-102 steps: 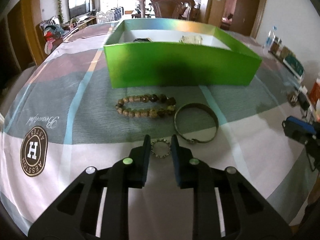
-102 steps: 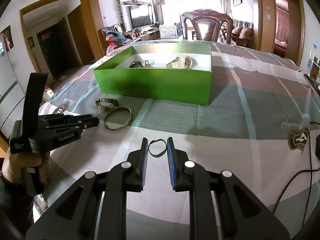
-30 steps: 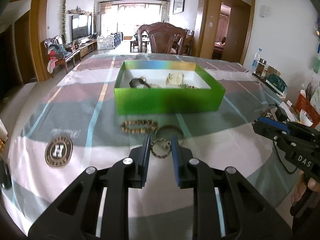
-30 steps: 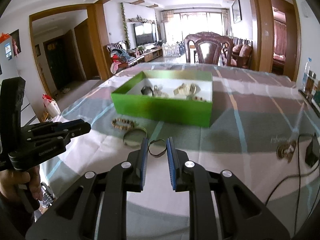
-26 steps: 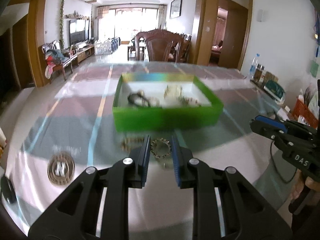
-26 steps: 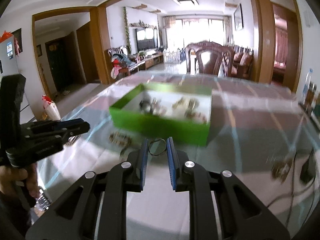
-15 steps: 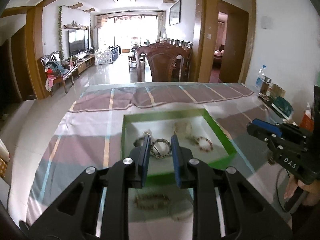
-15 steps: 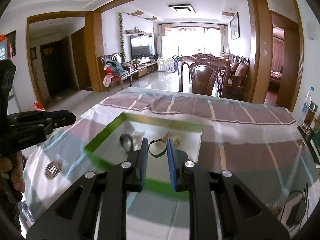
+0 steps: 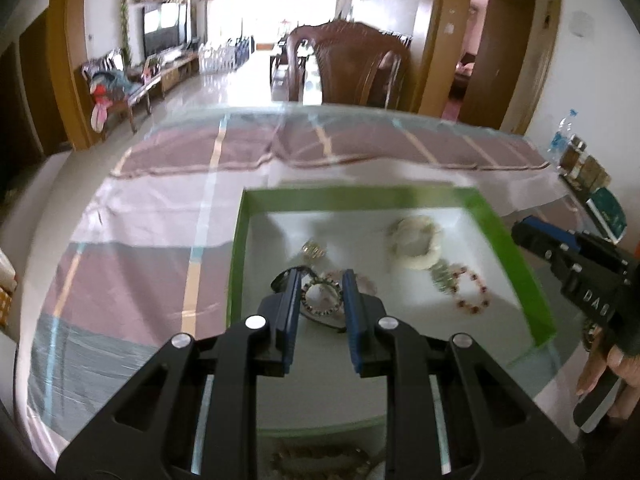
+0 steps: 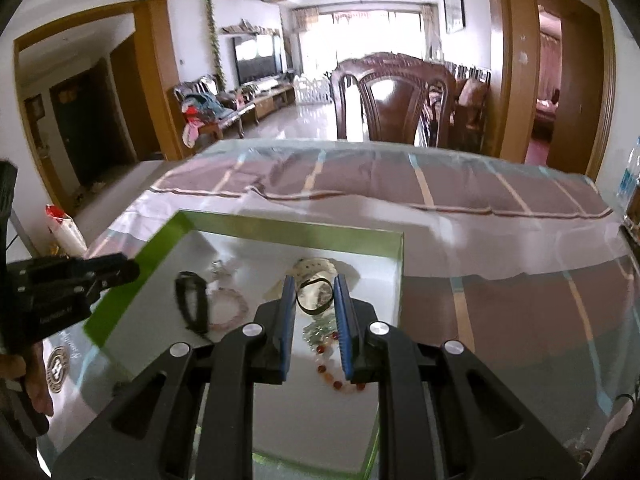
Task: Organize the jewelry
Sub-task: 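Carry the ring and hair tie into the green box and open both tools, then withdraw both open tools from the green box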
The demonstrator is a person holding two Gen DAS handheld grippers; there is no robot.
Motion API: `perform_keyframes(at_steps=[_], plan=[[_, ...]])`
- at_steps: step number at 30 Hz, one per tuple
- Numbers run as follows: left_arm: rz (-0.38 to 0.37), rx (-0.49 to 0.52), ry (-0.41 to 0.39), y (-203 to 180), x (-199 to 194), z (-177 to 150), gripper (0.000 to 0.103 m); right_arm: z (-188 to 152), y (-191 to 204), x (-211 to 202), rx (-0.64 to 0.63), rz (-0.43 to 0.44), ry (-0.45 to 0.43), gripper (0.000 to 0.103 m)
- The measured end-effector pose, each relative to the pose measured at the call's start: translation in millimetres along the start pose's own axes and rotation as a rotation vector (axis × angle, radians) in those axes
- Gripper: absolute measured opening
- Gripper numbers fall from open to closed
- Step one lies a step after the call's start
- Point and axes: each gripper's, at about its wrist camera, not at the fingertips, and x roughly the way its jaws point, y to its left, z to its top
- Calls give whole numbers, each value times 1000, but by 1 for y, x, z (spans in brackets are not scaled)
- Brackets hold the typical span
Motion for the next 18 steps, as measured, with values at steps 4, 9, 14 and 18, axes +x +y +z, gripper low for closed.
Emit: perform_keyframes(at_steps=[4, 9, 14, 18], plan=[[-3, 1, 31, 3, 14, -5, 21, 3, -7, 22, 15, -14, 32, 19], [9, 3, 44, 5, 21, -7, 21, 6, -12, 33, 21, -31, 48, 19], [20, 34, 63, 3, 21, -13, 78, 6, -15, 19, 44, -73, -21, 72], [75, 65, -84, 1, -28, -26, 92, 3, -16, -42, 96, -71, -190, 85]])
